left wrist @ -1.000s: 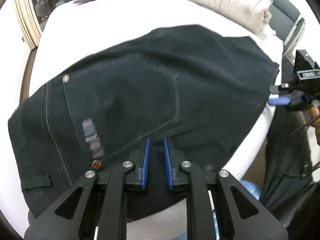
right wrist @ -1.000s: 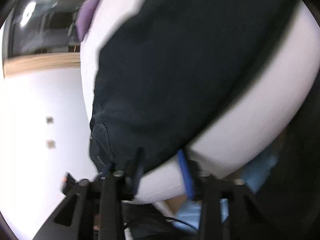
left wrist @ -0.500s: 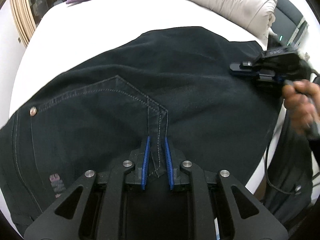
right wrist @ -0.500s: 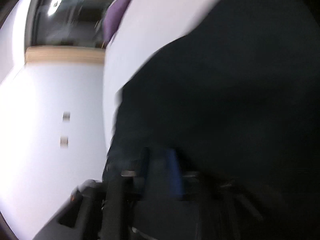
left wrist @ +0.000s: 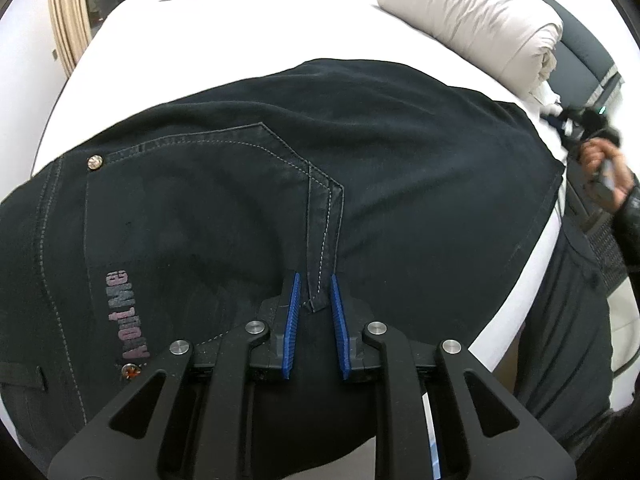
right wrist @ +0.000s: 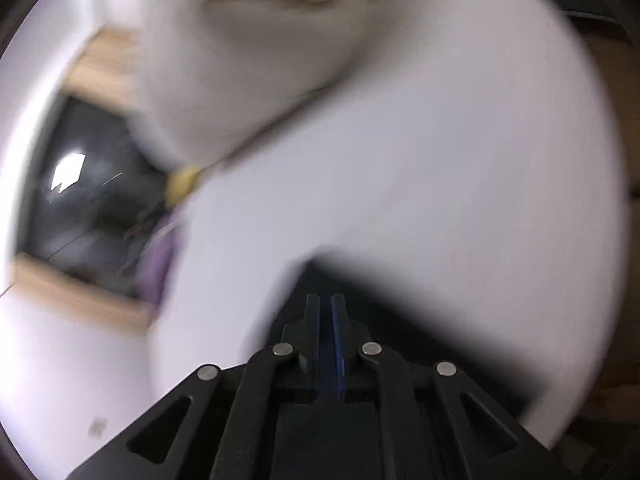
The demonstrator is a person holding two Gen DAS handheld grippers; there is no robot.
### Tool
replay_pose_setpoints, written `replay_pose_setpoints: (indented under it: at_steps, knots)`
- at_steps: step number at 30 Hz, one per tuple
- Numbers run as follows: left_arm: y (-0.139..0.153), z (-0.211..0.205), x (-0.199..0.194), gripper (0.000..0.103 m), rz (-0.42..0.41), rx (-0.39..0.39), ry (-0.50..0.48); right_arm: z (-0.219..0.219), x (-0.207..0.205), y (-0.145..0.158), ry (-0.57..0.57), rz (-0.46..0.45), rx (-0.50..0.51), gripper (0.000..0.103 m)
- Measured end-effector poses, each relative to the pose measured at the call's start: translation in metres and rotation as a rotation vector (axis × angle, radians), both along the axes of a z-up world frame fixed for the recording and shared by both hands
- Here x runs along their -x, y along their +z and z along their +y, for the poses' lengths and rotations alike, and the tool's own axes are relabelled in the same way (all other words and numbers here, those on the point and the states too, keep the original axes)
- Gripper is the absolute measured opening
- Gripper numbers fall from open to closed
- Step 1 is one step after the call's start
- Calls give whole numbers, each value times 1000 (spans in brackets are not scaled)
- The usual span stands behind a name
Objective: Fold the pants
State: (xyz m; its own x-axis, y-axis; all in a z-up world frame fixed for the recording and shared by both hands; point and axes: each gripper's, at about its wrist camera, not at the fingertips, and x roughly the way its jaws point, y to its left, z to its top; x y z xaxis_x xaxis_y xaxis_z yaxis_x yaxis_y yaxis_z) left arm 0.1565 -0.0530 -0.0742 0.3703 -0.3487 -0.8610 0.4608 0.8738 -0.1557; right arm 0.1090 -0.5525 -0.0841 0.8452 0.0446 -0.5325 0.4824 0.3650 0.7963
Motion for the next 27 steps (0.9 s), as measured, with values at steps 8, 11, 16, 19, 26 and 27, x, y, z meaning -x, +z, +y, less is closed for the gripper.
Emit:
replay_pose_setpoints:
  at_steps: [8, 11, 16, 19, 26, 27]
  knots:
    - [17, -41, -24, 17, -65, -73, -43, 180, -98, -40, 524, -97, -238, 25]
    - [-2, -40, -35, 17, -17, -79, -19, 157, -99, -85, 467, -59, -325, 0]
    - [-3, -22, -24, 17, -21, -25, -3, 48, -55, -75, 178, -74, -181, 0]
    - [-3, -14, -23, 17, -6, 5, 20, -15, -11, -76, -15, -33, -152, 0]
    - [3, 2, -4, 17, -27, 13, 47, -7, 63, -28, -130, 170, 43, 8]
    - [5, -1, -2, 17, -37, 6, 48, 7, 71, -20, -115, 91, 42, 8]
